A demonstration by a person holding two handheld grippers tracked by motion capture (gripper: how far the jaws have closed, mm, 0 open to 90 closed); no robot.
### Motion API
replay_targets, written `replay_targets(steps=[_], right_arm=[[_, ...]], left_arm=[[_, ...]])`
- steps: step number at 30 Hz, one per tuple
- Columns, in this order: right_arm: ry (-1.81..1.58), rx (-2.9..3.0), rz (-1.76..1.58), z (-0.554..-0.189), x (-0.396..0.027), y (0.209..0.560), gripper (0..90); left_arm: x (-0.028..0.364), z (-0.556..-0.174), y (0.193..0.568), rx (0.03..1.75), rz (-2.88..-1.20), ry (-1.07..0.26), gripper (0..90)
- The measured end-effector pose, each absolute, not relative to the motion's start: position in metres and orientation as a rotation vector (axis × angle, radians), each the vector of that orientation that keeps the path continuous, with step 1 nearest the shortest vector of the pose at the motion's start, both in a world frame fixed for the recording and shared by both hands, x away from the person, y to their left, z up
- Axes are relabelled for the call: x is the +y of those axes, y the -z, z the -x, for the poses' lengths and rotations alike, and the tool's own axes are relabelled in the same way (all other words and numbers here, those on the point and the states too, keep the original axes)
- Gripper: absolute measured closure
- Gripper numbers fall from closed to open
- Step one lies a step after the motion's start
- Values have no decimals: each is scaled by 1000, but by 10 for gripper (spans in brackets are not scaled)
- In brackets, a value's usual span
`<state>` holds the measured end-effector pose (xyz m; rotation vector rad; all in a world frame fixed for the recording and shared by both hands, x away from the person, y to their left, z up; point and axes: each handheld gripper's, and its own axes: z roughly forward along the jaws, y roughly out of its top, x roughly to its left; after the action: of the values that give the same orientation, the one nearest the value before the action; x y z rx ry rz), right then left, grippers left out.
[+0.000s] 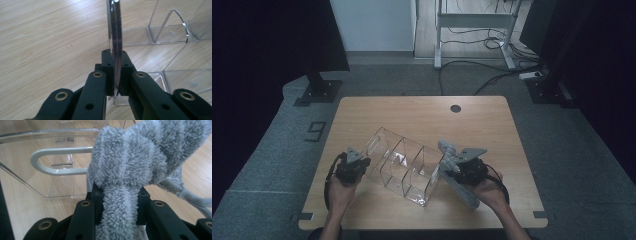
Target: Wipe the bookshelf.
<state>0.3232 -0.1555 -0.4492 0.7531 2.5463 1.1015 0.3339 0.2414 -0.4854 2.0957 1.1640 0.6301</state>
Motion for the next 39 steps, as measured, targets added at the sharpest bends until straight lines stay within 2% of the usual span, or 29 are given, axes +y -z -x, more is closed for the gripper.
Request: replay_targets(steps=[16, 39], right_arm=[[-1155, 2614, -652, -302, -143, 445, 695], [-1065, 2700, -464, -263, -109, 435, 694]], left_arm=[[241, -334, 486, 1226, -2064, -644, 862], [248, -333, 485, 1276, -2043, -639, 862]])
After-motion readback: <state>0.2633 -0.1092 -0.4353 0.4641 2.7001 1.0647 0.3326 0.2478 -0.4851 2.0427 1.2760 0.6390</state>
